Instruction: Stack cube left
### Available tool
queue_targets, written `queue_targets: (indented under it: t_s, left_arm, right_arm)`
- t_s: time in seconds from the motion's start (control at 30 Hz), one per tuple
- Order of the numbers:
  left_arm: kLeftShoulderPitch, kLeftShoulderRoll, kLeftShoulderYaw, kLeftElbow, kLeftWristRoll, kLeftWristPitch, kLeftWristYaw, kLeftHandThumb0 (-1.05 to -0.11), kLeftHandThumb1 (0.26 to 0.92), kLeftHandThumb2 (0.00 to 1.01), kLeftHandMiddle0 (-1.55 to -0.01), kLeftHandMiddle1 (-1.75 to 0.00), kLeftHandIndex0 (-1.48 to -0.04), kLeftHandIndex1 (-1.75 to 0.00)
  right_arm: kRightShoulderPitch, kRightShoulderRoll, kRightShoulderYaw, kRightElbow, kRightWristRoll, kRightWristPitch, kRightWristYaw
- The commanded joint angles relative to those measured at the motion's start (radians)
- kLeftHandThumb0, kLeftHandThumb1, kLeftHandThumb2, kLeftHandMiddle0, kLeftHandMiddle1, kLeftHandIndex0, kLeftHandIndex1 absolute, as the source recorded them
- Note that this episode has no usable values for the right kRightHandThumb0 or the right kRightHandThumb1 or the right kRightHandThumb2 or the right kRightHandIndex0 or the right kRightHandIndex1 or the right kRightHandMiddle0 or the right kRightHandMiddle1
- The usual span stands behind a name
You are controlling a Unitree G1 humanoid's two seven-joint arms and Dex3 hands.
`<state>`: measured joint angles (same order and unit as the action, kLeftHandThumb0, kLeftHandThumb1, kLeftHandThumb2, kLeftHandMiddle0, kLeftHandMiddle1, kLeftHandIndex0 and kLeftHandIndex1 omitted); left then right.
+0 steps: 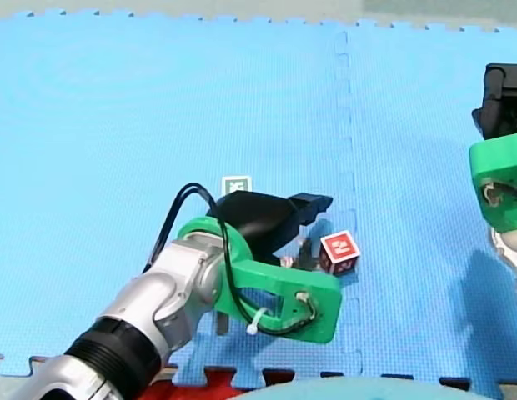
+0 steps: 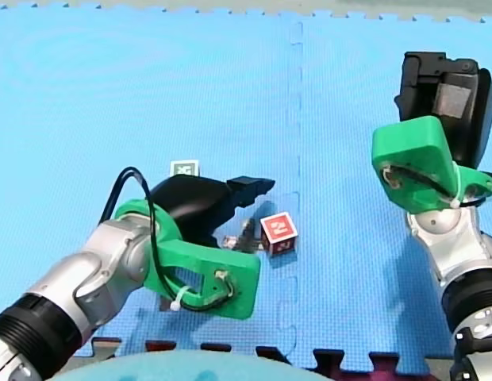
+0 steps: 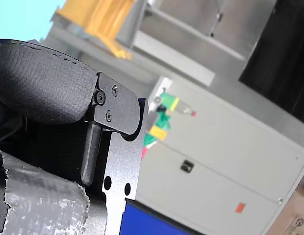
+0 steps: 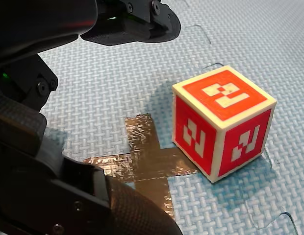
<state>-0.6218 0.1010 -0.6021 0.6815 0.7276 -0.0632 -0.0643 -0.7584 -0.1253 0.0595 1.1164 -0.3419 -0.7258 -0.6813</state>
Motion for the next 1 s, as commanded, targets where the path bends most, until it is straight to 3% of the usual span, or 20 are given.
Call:
queue_targets:
  t_s: [0.0, 0.1, 0.17, 0.5, 0.77, 0.97]
  left_arm:
    - [-0.003, 0.007, 0.010, -0.011, -0.001, 0.016, 0.006, -1.048, 0.882, 0.02, -0.83, -1.75, -0.27, -0.04]
    - [0.010, -0.004, 0.019, -0.014, 0.005, 0.033, 0.065, -1.048, 0.901, 0.02, -0.86, -1.75, -0.53, -0.14]
    - [0.020, -0.021, 0.026, -0.008, -0.002, 0.045, 0.095, -1.048, 0.904, 0.02, -0.87, -1.75, -0.59, -0.15]
    - [0.036, -0.059, 0.027, -0.024, -0.015, 0.104, 0.102, -1.048, 0.908, 0.01, -0.96, -1.75, -0.52, -0.05]
    - [0.022, -0.116, 0.020, 0.107, -0.020, 0.070, 0.211, -1.048, 0.906, 0.00, -0.97, -1.75, -0.52, -0.05]
    - [0.003, -0.136, 0.017, 0.182, -0.024, 0.033, 0.265, -1.048, 0.902, 0.00, -0.97, -1.75, -0.53, -0.04]
  right_arm:
    - [-0.002, -0.004, 0.000, 0.002, 0.000, -0.001, -0.003]
    - [-0.005, -0.003, 0.001, 0.003, -0.001, 0.001, -0.005]
    - [-0.005, -0.001, 0.002, 0.003, -0.002, 0.001, -0.006]
    - [-0.009, 0.006, 0.005, -0.001, -0.006, 0.008, -0.017]
    - [-0.011, 0.008, 0.008, 0.002, -0.011, 0.012, -0.033]
    - [-0.013, 0.008, 0.010, 0.005, -0.018, 0.015, -0.053]
